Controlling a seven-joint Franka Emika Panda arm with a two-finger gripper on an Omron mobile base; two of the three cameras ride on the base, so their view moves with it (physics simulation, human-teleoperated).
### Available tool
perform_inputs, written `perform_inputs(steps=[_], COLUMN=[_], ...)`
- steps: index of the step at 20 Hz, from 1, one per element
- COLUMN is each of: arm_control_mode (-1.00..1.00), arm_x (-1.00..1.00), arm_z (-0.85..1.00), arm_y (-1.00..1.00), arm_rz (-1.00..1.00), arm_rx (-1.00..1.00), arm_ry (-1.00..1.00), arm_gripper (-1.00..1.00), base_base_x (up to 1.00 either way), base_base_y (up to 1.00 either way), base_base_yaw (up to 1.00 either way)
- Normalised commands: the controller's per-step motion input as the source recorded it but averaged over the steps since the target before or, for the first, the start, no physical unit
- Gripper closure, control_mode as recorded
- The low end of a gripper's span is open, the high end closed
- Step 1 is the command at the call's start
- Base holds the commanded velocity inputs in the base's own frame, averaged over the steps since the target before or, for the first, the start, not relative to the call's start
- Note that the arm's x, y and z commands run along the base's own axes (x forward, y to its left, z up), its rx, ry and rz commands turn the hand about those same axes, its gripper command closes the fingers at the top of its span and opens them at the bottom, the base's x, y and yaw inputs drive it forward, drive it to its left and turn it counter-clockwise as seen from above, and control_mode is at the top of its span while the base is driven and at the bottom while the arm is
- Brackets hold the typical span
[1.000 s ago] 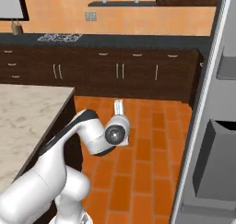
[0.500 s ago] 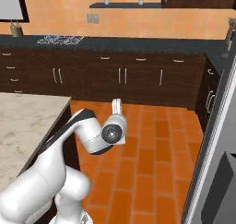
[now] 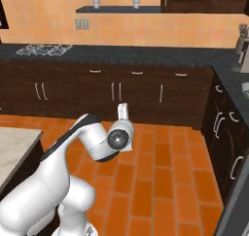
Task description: Take the meat container that has the steak and place it on the second highest rack of the freezer. Then take the vegetable container that has the lemon wedge and lime and place it on the highest rack of the freezer.
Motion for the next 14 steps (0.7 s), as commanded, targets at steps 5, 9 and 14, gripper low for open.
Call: perform_inputs(steps=[5,9,14], arm_control_mode=[1.00,1.00,1.00], arm_x=[0.00,0.00,0.00], arm_z=[0.00,0.00,0.00], arm_y=[0.00,0.00,0.00], arm_rz=[0.00,0.00,0.00], arm_rx=[0.00,0.00,0.00], arm_ry=[0.00,0.00,0.00], arm_gripper=[-1.00,-1.00,-1.00], base_base_x=[1.00,1.00,1.00], base_base_y=[-0.25,-0.01,0.00], base_base_yaw=[-0.33,-0.44,-0.55])
